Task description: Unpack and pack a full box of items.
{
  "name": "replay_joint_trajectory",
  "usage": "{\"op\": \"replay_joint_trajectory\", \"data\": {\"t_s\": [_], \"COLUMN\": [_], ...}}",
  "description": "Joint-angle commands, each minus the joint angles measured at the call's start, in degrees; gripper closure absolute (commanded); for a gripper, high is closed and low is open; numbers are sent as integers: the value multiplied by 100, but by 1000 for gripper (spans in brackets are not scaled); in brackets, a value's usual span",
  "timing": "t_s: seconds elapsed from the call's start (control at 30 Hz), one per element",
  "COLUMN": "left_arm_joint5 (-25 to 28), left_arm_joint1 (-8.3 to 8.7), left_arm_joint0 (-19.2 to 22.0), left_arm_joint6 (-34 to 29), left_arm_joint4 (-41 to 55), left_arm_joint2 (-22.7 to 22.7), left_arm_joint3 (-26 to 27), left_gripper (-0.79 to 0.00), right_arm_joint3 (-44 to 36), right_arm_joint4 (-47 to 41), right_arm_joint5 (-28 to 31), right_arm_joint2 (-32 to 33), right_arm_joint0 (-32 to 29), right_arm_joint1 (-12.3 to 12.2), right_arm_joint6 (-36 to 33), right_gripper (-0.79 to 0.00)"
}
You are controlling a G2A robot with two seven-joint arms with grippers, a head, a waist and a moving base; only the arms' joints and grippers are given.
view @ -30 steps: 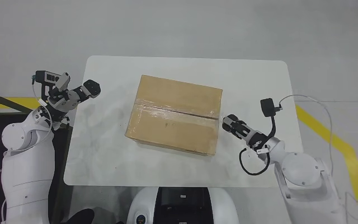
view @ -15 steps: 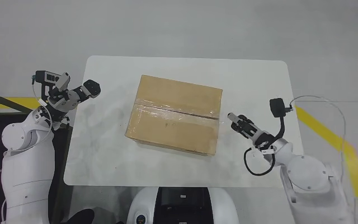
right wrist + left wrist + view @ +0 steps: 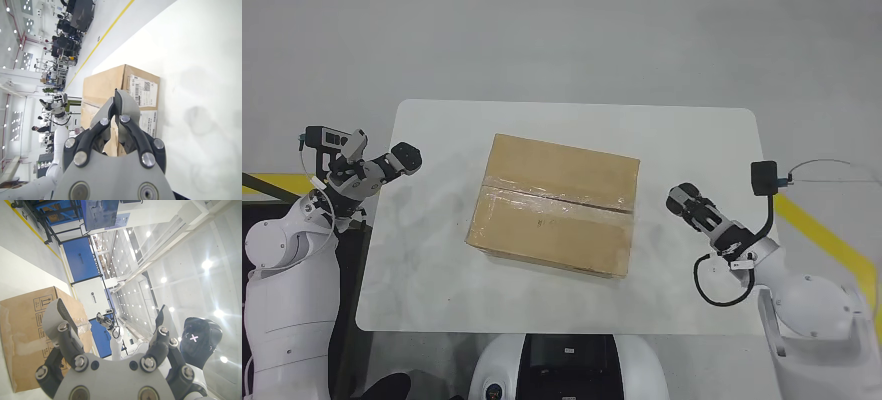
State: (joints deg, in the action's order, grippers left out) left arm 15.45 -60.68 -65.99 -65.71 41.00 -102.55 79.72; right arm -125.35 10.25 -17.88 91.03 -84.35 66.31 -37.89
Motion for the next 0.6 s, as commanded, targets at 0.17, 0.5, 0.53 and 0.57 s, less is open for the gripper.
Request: {"op": "replay_joint_trajectory", "data": {"t_s": [0.17, 0.5, 0.53, 0.57], "left_arm_joint5": [0, 0, 0, 0], "left_arm_joint1": [0, 0, 0, 0], "left_arm_joint0": [0, 0, 0, 0], "left_arm_joint6": [0, 0, 0, 0], "left_arm_joint4": [0, 0, 0, 0], "left_arm_joint2": [0, 0, 0, 0], "left_arm_joint3": [0, 0, 0, 0], "left_gripper": [-785, -785, -785, -785], "right_arm_joint3": [642, 1695, 1753, 1814], "right_arm_joint4": [-820, -1772, -1779, -1742], "right_arm_joint5": [370, 149, 109, 52], "right_arm_joint2": [-504, -1902, -1994, -2138], "right_arm_joint0": [799, 2169, 2252, 2391], "right_arm_joint1": [54, 235, 247, 261], "right_arm_joint6": [-39, -248, -275, -348], "right_gripper": [0, 0, 0, 0]}}
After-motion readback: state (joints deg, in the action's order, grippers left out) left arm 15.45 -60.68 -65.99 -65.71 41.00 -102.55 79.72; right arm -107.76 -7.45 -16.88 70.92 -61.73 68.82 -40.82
